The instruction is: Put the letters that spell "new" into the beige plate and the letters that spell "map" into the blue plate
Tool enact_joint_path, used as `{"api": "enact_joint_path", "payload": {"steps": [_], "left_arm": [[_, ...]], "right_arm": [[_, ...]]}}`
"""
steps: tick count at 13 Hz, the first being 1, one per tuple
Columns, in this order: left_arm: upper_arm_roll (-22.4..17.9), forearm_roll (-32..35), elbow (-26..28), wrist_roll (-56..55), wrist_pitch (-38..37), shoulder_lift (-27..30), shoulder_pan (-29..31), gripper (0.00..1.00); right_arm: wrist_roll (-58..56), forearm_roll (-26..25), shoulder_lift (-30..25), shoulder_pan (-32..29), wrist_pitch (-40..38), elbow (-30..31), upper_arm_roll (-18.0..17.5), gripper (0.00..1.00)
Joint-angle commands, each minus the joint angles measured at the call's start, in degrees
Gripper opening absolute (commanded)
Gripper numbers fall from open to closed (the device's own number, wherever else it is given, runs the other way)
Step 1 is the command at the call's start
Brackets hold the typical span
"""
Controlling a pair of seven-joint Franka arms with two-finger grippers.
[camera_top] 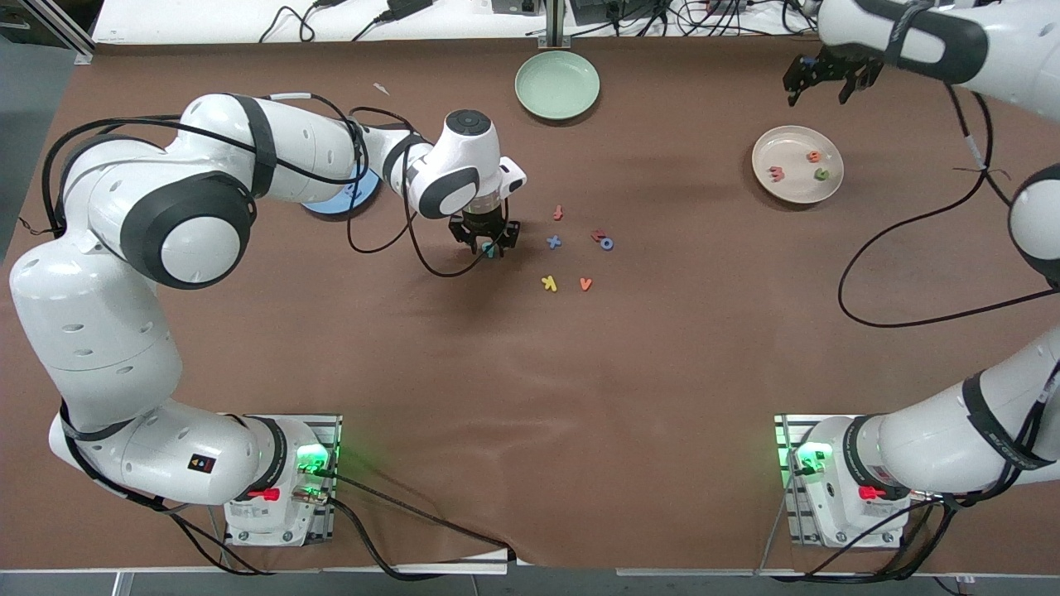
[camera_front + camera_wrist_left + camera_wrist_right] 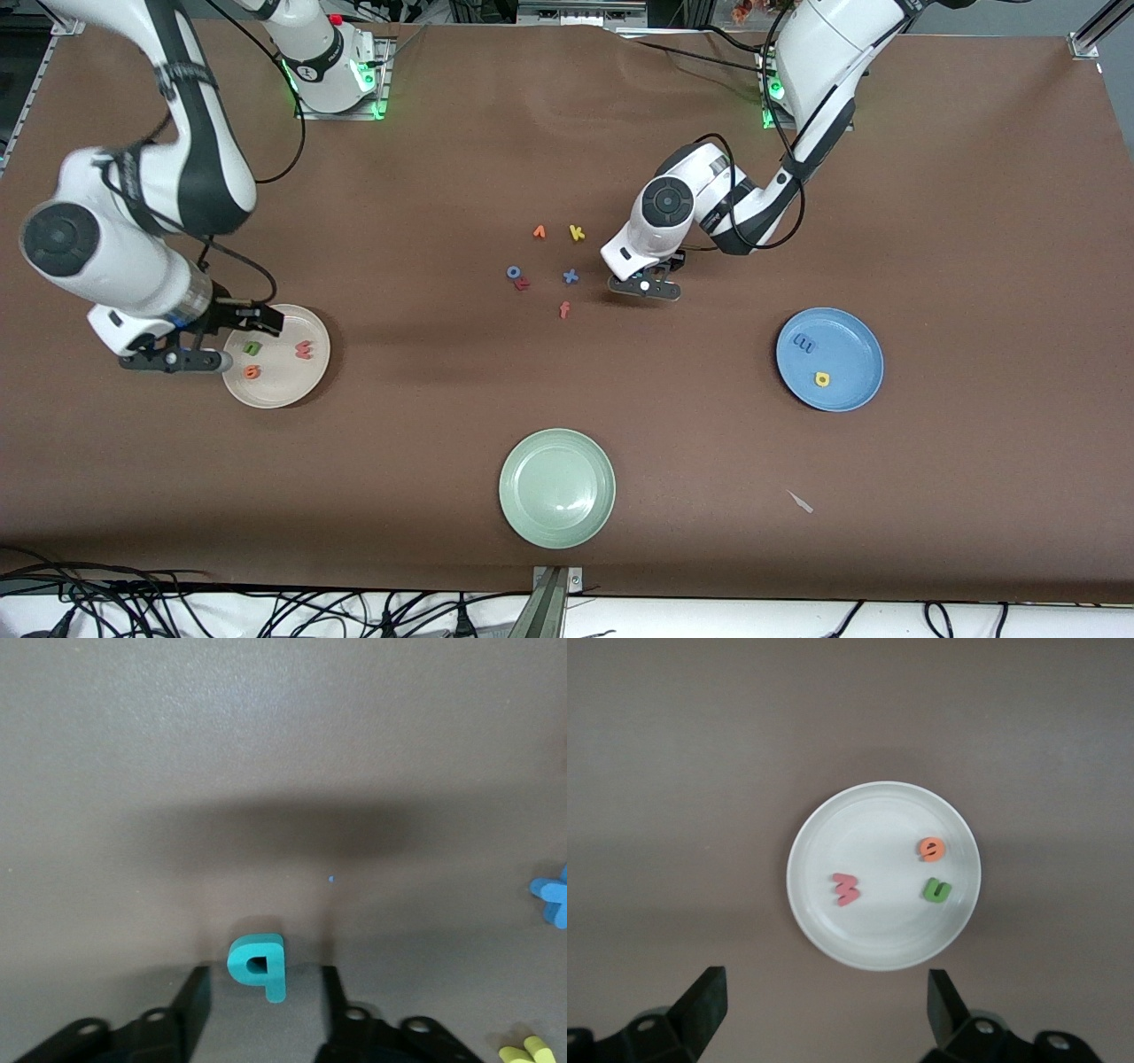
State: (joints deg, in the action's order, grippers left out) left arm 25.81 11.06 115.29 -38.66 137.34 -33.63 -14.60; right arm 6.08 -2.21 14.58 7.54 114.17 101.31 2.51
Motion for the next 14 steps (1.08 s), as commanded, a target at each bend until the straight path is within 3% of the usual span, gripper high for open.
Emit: {"api": "enact_joint_path", "payload": {"steps": [1,3,4,10,12,14], "left_arm": [[0.3,3.0,1.2,-0.6,0.8,0.9,0.4,0.32],[0.3,3.0,1.0,-0.6,0.8,0.8,0.6,0.07],[0.3,3.0,0.8,-0.6,0.8,0.9,0.7,0.02],[0.4,3.0,-1.1,0.2,-4.0,4.9,1.1,0.01],[0.1,3.0,-4.0,1.3,-11.3,8.3,2.3,0.0],[0.1,3.0,-8.7,9.8,-19.8,9.1,7.1,0.0]], "right_arm": [[-0.3,2.4,-7.9,-0.4,-7.4,-0.8,-1.0,1.0],[-1.5,2.4,-11.6,-0.5,-12.3,-2.2,-0.9,1.0],[-3.5,2.4,-11.9,-0.6,-14.7,-4.0,-0.8,1.0],[-7.1,2.2,-10.5,-1.6,-21.9,-10.4,-0.1,1.0],[-7.1,2.3,-10.5,-1.6,-22.0,-10.5,-0.1,1.0],[-7.1,2.3,-10.5,-1.6,-22.0,-10.5,-0.1,1.0]]}}
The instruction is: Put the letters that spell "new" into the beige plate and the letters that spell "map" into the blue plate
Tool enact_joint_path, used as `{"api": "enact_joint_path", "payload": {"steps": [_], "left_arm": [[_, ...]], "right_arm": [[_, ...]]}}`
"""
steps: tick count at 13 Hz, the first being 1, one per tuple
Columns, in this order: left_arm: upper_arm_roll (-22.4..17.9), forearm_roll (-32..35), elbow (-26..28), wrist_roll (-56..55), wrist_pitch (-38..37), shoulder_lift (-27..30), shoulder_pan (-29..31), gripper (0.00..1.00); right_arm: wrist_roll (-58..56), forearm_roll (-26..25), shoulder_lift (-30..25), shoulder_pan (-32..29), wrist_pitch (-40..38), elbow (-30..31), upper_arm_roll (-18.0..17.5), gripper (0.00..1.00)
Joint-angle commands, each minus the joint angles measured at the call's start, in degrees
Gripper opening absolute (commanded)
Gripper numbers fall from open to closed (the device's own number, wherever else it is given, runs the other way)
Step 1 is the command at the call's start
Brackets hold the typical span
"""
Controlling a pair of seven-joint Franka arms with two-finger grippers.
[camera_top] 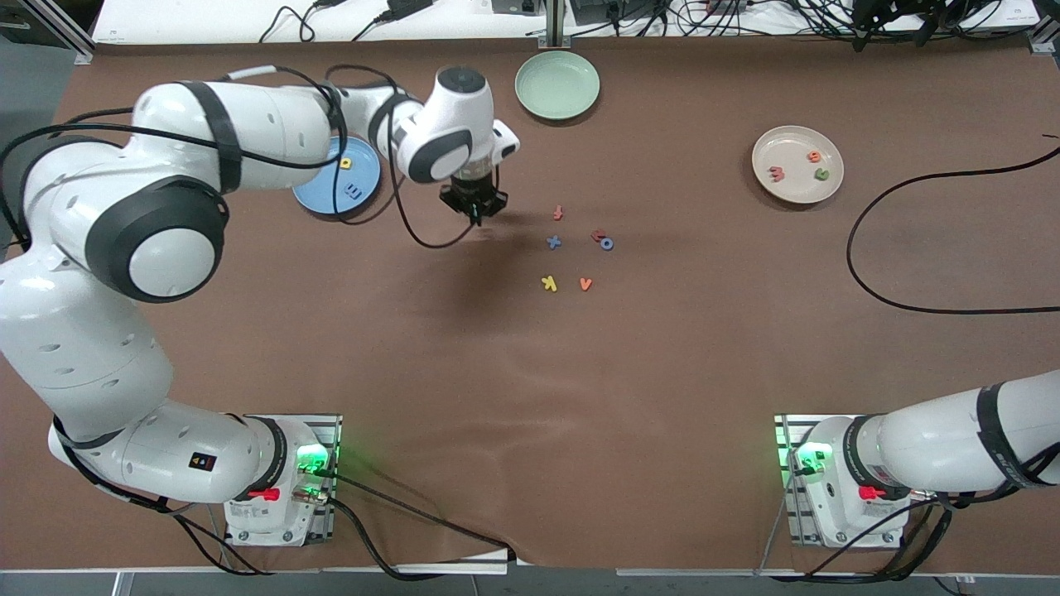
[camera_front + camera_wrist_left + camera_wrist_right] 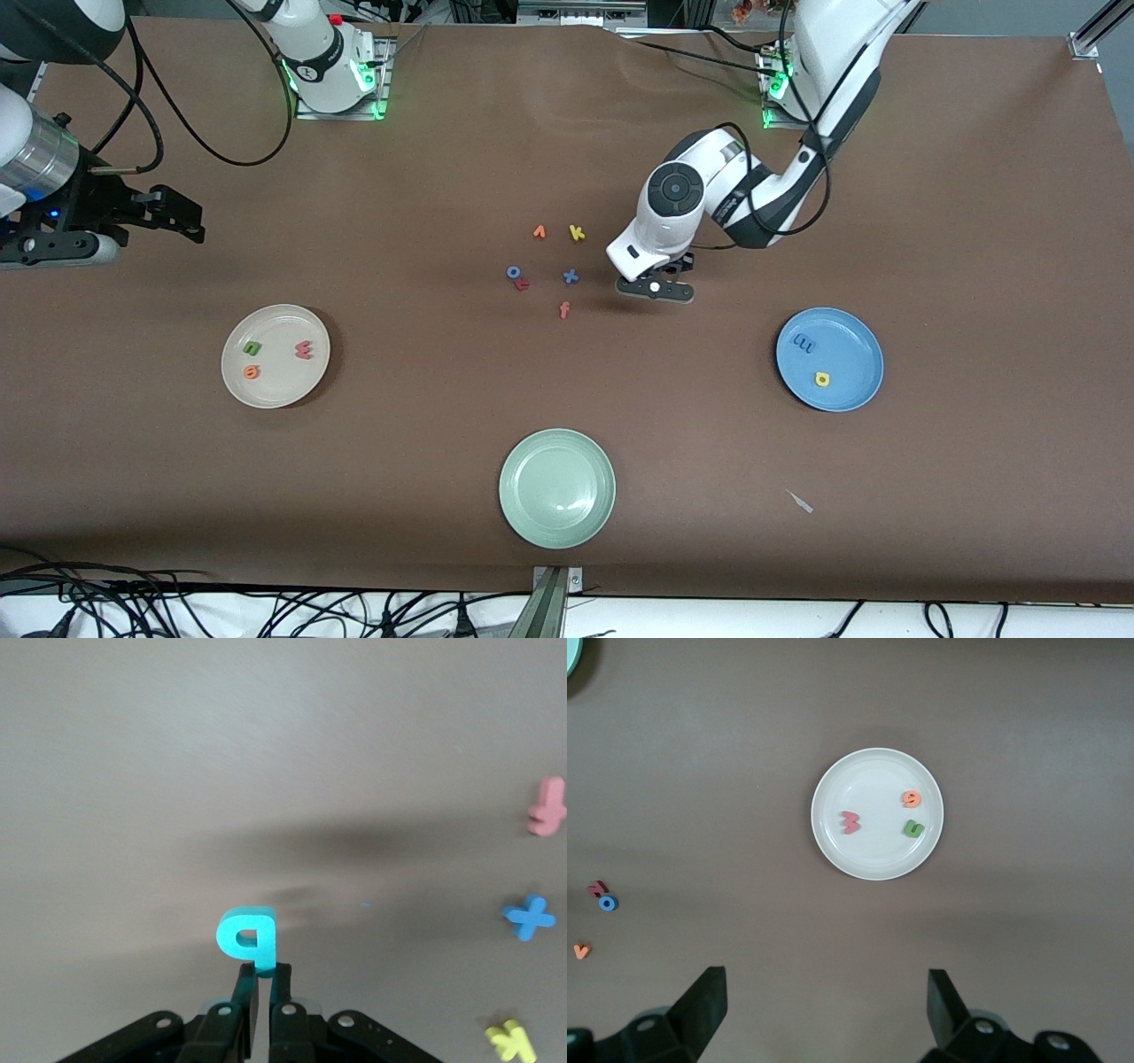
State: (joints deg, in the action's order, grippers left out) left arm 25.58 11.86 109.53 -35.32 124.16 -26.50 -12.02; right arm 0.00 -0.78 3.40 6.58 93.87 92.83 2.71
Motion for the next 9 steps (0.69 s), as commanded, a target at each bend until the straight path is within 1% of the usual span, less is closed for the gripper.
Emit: {"api": "enact_joint_path", "payload": {"steps": [1,3,5,6,8,9], "left_arm": [[0.3,2.2,-3.4,12.1,-7.8,2.1,8.3,0.0],[0.2,2.2,-3.4,23.5,-7.9,1.9,15.8,0.0],[-0.2,3.0,-3.6,31.2,-5.9,0.1,22.1,0.0],[-0.4,5.9,-3.5,32.6,-3.9,-1.7,24.6,0.0],[-0.3,11.2,-3.5,32.9,-3.1,-4.7,28.1,0.0],[-0.3,13.1,-3.5,32.9,-2.7,-5.5,29.4,0.03]], "right_arm": [[-1.1,0.9,0.7,-0.6,-1.6,-2.0,-0.3,1.0],[-1.0,0.8,0.7,-0.6,-1.7,-2.0,-0.3,1.0],[-1.0,0.5,0.7,-0.7,-2.4,-3.2,-0.3,1.0],[-1.0,0.3,0.7,-0.5,-2.4,-3.7,-0.3,1.0],[-0.9,-0.2,0.7,-0.4,-3.4,-4.6,-0.4,1.0],[-1.0,-0.2,0.7,-0.4,-3.5,-4.8,-0.4,1.0]]}}
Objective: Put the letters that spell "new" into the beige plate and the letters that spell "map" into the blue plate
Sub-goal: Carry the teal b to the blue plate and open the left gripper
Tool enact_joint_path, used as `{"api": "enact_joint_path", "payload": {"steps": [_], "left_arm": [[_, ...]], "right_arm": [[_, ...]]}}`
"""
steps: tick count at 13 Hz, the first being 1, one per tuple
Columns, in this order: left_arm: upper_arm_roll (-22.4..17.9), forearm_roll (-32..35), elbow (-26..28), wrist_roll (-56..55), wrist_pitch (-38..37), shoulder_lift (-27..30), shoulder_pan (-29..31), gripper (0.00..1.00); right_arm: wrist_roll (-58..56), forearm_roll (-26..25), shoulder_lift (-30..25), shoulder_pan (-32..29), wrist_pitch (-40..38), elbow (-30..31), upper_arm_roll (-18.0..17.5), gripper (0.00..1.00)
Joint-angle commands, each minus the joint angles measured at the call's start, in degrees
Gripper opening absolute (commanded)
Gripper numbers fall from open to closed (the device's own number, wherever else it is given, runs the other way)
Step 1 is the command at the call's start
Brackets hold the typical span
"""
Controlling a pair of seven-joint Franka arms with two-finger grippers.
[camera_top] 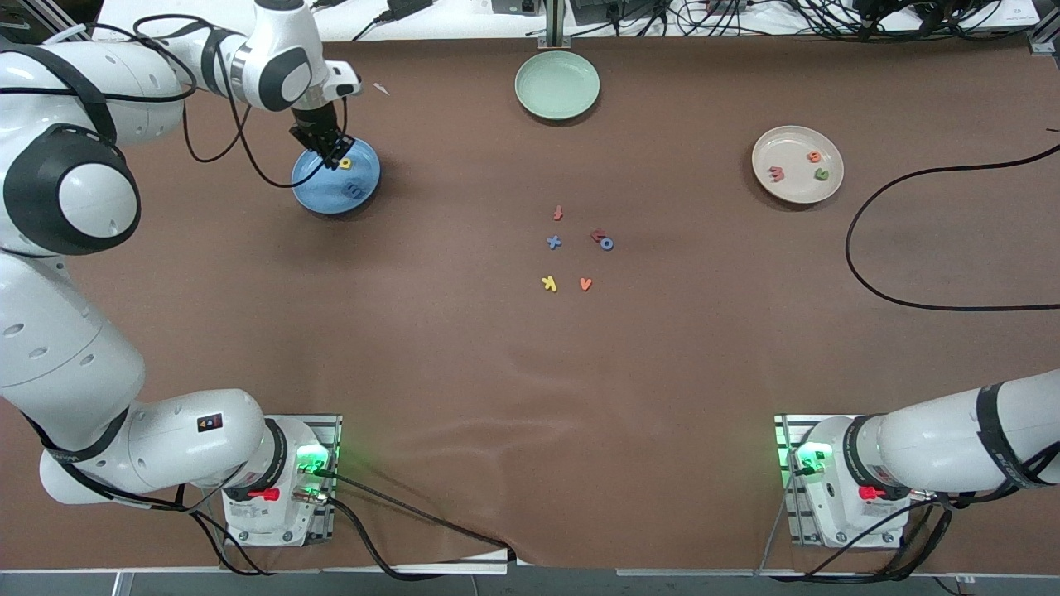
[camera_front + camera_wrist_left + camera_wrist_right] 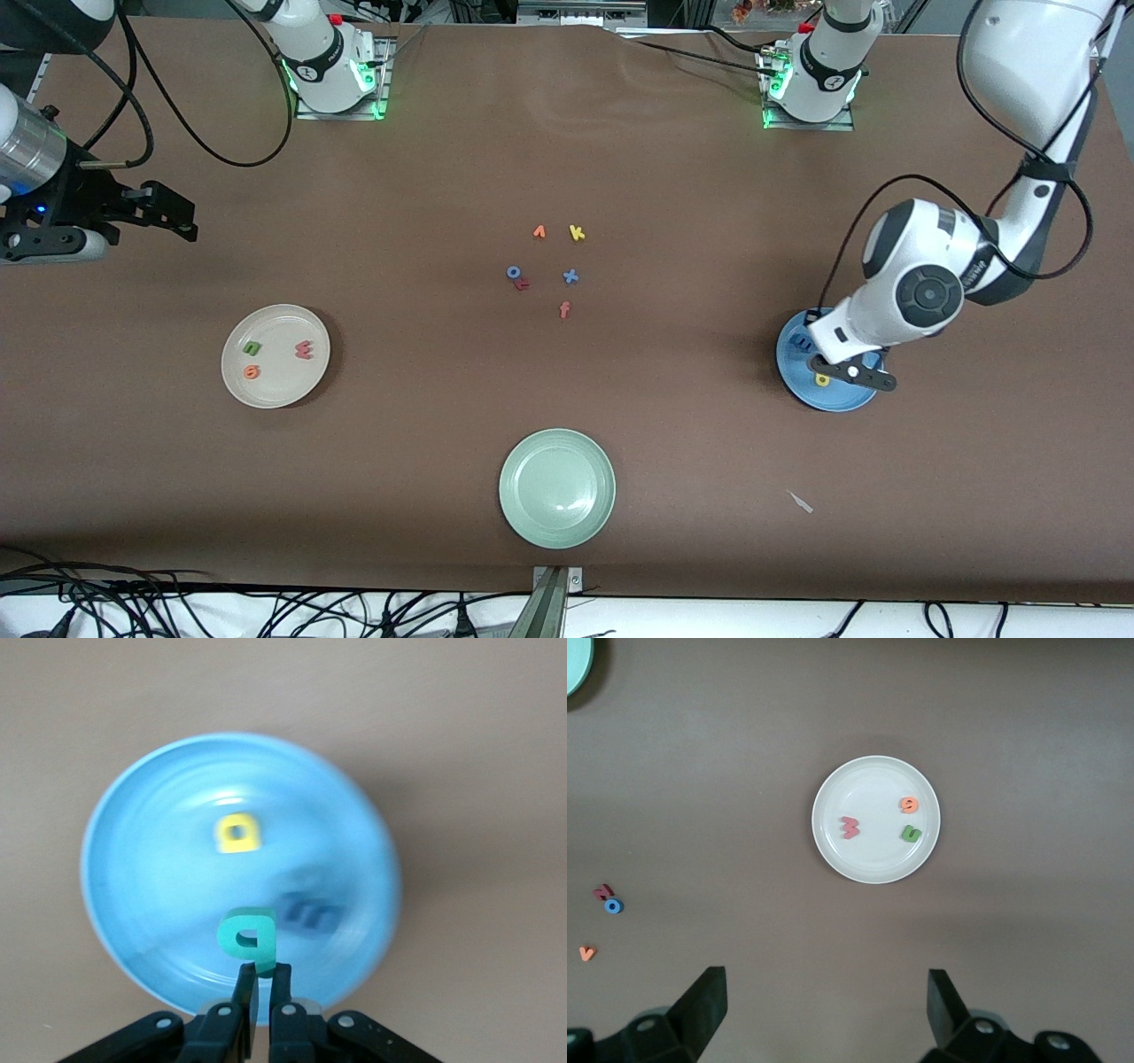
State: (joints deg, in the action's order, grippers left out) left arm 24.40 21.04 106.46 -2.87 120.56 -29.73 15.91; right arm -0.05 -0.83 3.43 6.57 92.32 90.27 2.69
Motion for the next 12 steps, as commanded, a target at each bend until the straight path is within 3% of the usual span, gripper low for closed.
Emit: {"api": "enact_joint_path", "payload": {"steps": [1,2,3,6,8,10,12], "left_arm": [[0.9,4.4,-0.4,0.4,1.7,-2.5,2.3,0.28],[0.9,4.4,-0.4,0.6,1.9,-2.8,2.5,0.9],[1.3,4.4,-0.5,0.8,1.8,-2.2,3.1,1.0],[4.9,3.3,-1.2,2.1,-0.3,3.9,3.2,1.0],[8.2,3.0,-4.3,2.1,-5.5,6.0,3.2,1.0],[11.9,-1.6,-13.1,1.9,-15.9,6.2,3.1,1.0],[11.9,-5.3,-19.6,2.2,-22.1,7.0,2.1,1.0]], "right_arm": [[-0.9,-0.1,0.7,-0.5,-2.1,-2.2,-0.3,1.0],[-0.9,-0.1,0.7,-0.5,-2.1,-2.2,-0.3,1.0],[-0.7,-0.3,0.7,-0.3,-2.3,-2.2,-0.4,1.0],[-0.6,-1.5,0.7,-0.2,-4.2,-2.2,-0.5,1.0],[-0.5,-1.5,0.8,-0.3,-4.0,-2.2,-0.5,1.0],[-0.5,-1.5,0.8,-0.4,-3.9,-2.2,-0.3,1.0],[-0.5,-1.5,0.8,-0.6,-3.8,-2.2,-0.2,1.0]]}}
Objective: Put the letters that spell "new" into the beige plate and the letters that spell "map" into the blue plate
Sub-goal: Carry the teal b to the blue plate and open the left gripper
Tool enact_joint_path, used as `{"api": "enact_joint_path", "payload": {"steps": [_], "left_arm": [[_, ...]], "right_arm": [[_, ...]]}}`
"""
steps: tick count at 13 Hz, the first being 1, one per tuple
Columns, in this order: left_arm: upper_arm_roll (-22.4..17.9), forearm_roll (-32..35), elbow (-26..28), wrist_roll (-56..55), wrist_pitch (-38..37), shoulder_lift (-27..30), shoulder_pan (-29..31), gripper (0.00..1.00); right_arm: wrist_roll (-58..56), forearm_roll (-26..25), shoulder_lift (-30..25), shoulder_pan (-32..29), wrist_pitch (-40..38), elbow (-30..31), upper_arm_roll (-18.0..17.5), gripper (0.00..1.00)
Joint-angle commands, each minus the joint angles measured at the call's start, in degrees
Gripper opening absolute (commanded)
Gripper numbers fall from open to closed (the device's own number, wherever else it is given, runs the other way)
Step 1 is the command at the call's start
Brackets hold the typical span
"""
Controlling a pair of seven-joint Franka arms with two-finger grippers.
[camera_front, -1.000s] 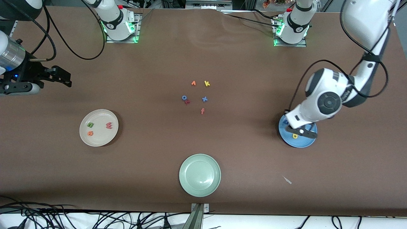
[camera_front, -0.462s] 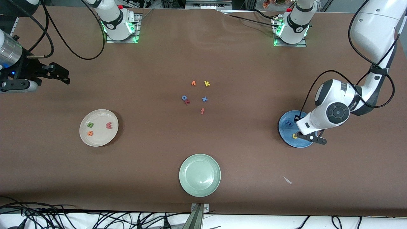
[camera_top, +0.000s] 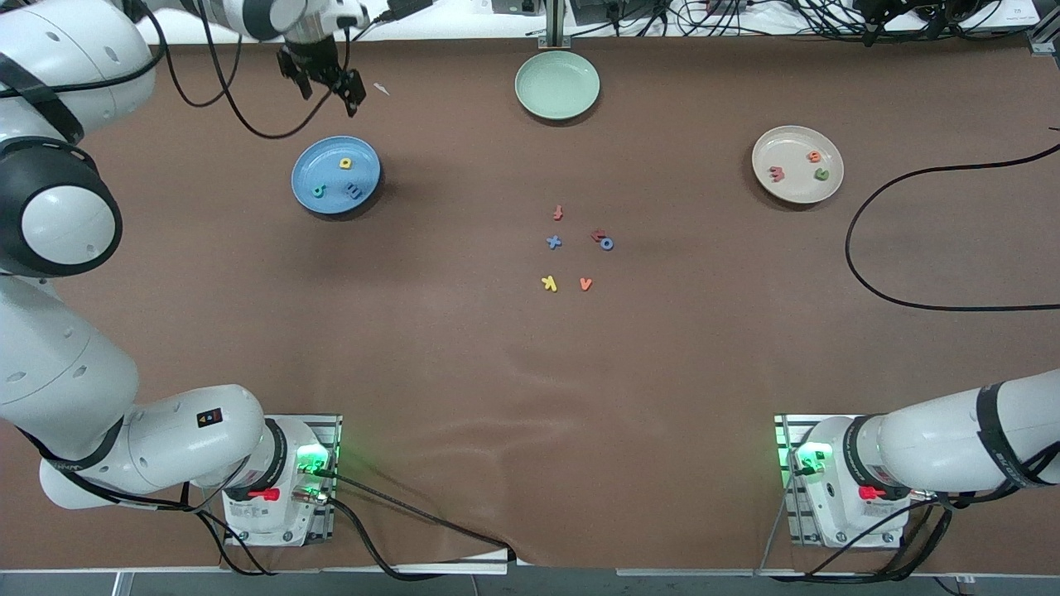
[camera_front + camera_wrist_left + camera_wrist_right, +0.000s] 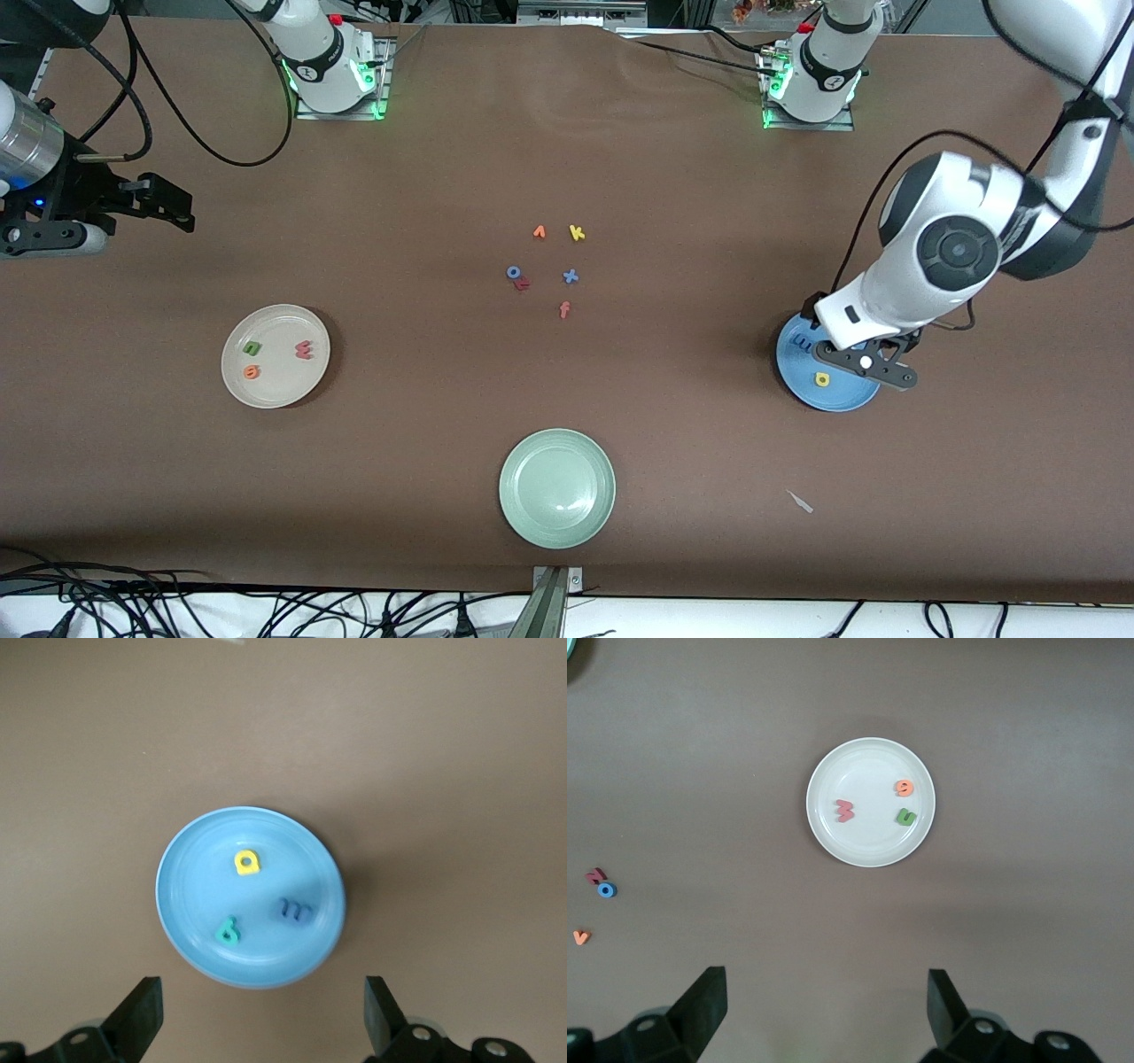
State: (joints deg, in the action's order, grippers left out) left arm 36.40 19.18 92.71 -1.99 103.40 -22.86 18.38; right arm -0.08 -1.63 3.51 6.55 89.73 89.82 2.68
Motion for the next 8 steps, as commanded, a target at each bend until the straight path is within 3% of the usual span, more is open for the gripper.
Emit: {"api": "enact_joint_path", "payload": {"steps": [1,4,6,7,8], "left_arm": [[-1.3,-5.4,-6.5,1.0,-5.0,2.9,-2.5,1.0],[-16.6,-15.7,-7.4,-0.3,-5.0,10.4,-11.7,1.0],[-29.2,-20.2,-6.9,-0.8,-5.0,13.9,-20.3,1.0],[-32.5,-20.2,-6.5,-0.9,-5.0,14.9,-23.2,1.0],[-32.8,-20.1,-4.2,-1.0,-5.0,16.4,-23.3,1.0]], "right_arm": [[-0.4,-0.7,0.7,-0.6,-1.2,-1.7,-0.2,1.0],[-0.4,-0.7,0.7,-0.7,-1.1,-1.7,-0.1,1.0],[-0.1,-0.7,0.7,-0.7,-1.2,-1.7,-0.2,1.0],[-0.1,-0.7,0.7,-0.7,-1.2,-1.7,-0.2,1.0],[-0.1,-0.7,0.7,-0.7,-1.1,-1.7,-0.2,1.0]]}}
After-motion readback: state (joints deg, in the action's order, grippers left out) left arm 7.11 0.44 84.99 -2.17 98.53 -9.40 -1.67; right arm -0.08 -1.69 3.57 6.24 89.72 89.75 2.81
